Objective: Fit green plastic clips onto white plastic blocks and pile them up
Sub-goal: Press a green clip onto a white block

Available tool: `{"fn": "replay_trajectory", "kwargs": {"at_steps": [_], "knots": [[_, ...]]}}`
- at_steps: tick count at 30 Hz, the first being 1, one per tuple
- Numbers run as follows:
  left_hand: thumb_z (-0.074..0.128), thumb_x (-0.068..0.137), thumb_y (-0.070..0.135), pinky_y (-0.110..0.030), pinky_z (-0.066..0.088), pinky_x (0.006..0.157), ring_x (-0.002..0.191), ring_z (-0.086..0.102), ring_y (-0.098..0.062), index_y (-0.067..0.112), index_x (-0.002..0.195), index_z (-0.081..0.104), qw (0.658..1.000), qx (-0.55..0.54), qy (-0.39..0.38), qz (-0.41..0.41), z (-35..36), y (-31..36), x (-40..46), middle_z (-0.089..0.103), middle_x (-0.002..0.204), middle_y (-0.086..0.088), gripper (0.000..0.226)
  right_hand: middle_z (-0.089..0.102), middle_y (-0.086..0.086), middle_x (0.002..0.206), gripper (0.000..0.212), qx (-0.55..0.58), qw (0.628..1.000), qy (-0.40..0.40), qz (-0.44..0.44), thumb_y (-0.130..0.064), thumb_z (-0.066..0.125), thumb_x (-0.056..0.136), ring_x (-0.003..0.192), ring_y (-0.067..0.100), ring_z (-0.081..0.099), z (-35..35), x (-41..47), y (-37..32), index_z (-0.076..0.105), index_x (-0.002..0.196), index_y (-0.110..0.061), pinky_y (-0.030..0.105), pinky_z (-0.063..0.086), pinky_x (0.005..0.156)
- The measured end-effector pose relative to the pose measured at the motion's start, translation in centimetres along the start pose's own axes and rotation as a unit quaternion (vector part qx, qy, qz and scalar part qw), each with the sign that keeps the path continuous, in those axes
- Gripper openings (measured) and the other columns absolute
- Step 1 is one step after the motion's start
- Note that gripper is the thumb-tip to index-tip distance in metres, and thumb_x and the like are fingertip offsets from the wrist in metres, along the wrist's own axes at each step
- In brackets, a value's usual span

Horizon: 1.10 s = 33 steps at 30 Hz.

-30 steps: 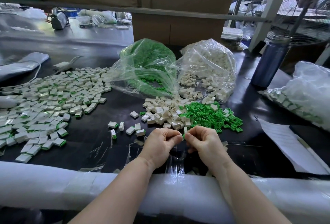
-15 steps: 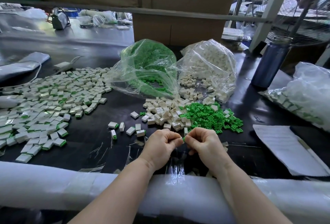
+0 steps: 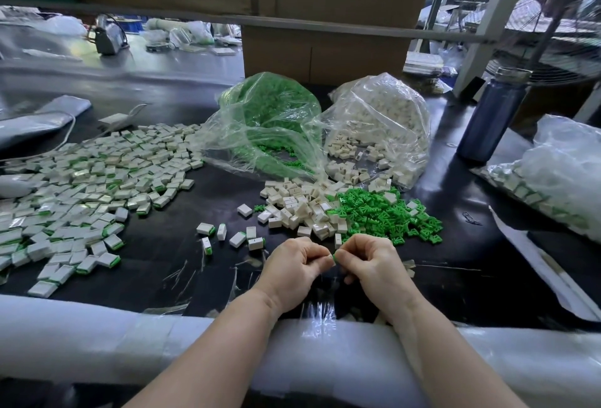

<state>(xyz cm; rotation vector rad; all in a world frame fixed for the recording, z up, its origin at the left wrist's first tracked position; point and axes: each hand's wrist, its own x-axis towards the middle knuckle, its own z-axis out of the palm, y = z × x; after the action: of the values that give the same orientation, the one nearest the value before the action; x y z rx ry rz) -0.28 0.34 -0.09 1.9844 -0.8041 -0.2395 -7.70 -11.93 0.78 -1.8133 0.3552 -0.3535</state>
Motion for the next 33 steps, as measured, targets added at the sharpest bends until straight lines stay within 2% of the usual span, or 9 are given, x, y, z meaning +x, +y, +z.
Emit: {"fn": "replay_trajectory", "kwargs": {"at_steps": [3, 9, 14, 17, 21, 24, 29, 31, 33], "knots": [[0.066, 0.085, 0.017, -0.031, 0.046, 0.08, 0.079, 0.056, -0.014, 0.011, 0.09, 0.074, 1.0, 0.009, -0.003, 0.005, 0.01, 0.09, -0.1, 0.055, 0.073, 0.009, 0.011, 0.055, 0.002, 0.054, 0.024, -0.001, 1.0, -0.002, 0.003, 0.002, 0.062, 0.084, 0.043, 0.003, 0.05, 0.05, -0.01, -0.04, 0.059, 0.062, -0.009, 0.016, 0.044, 0.046], [0.065, 0.086, 0.016, -0.024, 0.048, 0.081, 0.082, 0.061, -0.012, 0.012, 0.09, 0.072, 0.999, -0.037, -0.003, -0.016, -0.24, 0.19, -0.02, 0.065, 0.08, 0.005, 0.009, 0.055, -0.003, 0.051, 0.026, 0.019, 1.0, -0.011, -0.002, 0.002, 0.062, 0.084, 0.046, 0.003, 0.051, -0.11, 0.01, -0.06, 0.061, 0.061, -0.011, 0.016, 0.046, 0.047], [0.065, 0.086, 0.017, -0.018, 0.044, 0.076, 0.079, 0.058, -0.011, 0.01, 0.091, 0.072, 1.0, -0.02, -0.009, -0.012, -0.18, 0.16, -0.2, 0.062, 0.079, 0.005, 0.011, 0.055, -0.004, 0.049, 0.026, 0.006, 1.0, 0.006, 0.004, 0.001, 0.063, 0.083, 0.044, 0.003, 0.051, 0.03, 0.04, 0.09, 0.061, 0.06, -0.011, 0.017, 0.045, 0.046], [0.065, 0.086, 0.017, -0.027, 0.048, 0.084, 0.085, 0.063, -0.016, 0.011, 0.092, 0.072, 1.0, -0.024, 0.009, -0.014, -0.04, 0.21, -0.2, 0.069, 0.086, -0.001, 0.011, 0.055, -0.001, 0.052, 0.02, 0.022, 1.0, 0.021, 0.005, -0.002, 0.063, 0.084, 0.046, 0.003, 0.051, 0.29, 0.12, 0.1, 0.061, 0.064, -0.005, 0.017, 0.045, 0.046], [0.067, 0.084, 0.019, -0.027, 0.05, 0.08, 0.08, 0.064, -0.014, 0.016, 0.091, 0.071, 0.998, -0.049, 0.026, -0.012, 0.2, 0.44, -0.1, 0.07, 0.084, 0.001, 0.008, 0.06, 0.008, 0.061, 0.012, 0.064, 0.996, 0.059, 0.006, -0.003, 0.064, 0.084, 0.053, 0.01, 0.056, 0.34, 0.32, 0.07, 0.063, 0.075, 0.004, 0.022, 0.049, 0.05], [0.073, 0.078, 0.017, -0.025, 0.05, 0.075, 0.071, 0.061, -0.013, 0.025, 0.089, 0.064, 0.998, -0.054, 0.021, -0.013, 0.28, 0.3, -0.14, 0.066, 0.078, 0.004, 0.017, 0.064, 0.005, 0.06, 0.008, 0.107, 0.992, 0.063, 0.015, 0.001, 0.063, 0.084, 0.052, 0.009, 0.059, 0.28, 0.21, 0.01, 0.063, 0.077, -0.002, 0.019, 0.049, 0.048], [0.065, 0.086, 0.016, -0.035, 0.049, 0.075, 0.068, 0.054, -0.015, 0.027, 0.086, 0.059, 0.996, -0.08, 0.03, -0.014, 0.35, 0.05, 0.0, 0.059, 0.074, 0.001, 0.012, 0.067, -0.001, 0.06, 0.012, 0.13, 0.99, 0.049, 0.018, 0.001, 0.063, 0.084, 0.057, 0.009, 0.064, 0.14, 0.01, -0.15, 0.066, 0.078, -0.009, 0.018, 0.05, 0.049], [0.062, 0.088, 0.019, -0.028, 0.048, 0.078, 0.073, 0.057, -0.013, 0.024, 0.086, 0.064, 0.995, -0.091, 0.035, -0.009, 0.27, -0.02, 0.06, 0.061, 0.077, 0.004, 0.005, 0.068, 0.001, 0.063, 0.014, 0.135, 0.99, 0.047, 0.018, 0.001, 0.063, 0.084, 0.06, 0.008, 0.065, -0.02, -0.03, -0.23, 0.068, 0.076, -0.01, 0.018, 0.05, 0.05], [0.059, 0.09, 0.022, -0.019, 0.046, 0.078, 0.079, 0.06, -0.009, 0.019, 0.087, 0.068, 0.996, -0.076, 0.041, -0.005, 0.14, -0.08, 0.09, 0.065, 0.081, 0.007, 0.01, 0.066, 0.001, 0.063, 0.015, 0.116, 0.992, 0.045, 0.014, 0.001, 0.064, 0.083, 0.058, 0.006, 0.062, -0.02, -0.03, -0.23, 0.068, 0.073, -0.011, 0.018, 0.051, 0.05]]}}
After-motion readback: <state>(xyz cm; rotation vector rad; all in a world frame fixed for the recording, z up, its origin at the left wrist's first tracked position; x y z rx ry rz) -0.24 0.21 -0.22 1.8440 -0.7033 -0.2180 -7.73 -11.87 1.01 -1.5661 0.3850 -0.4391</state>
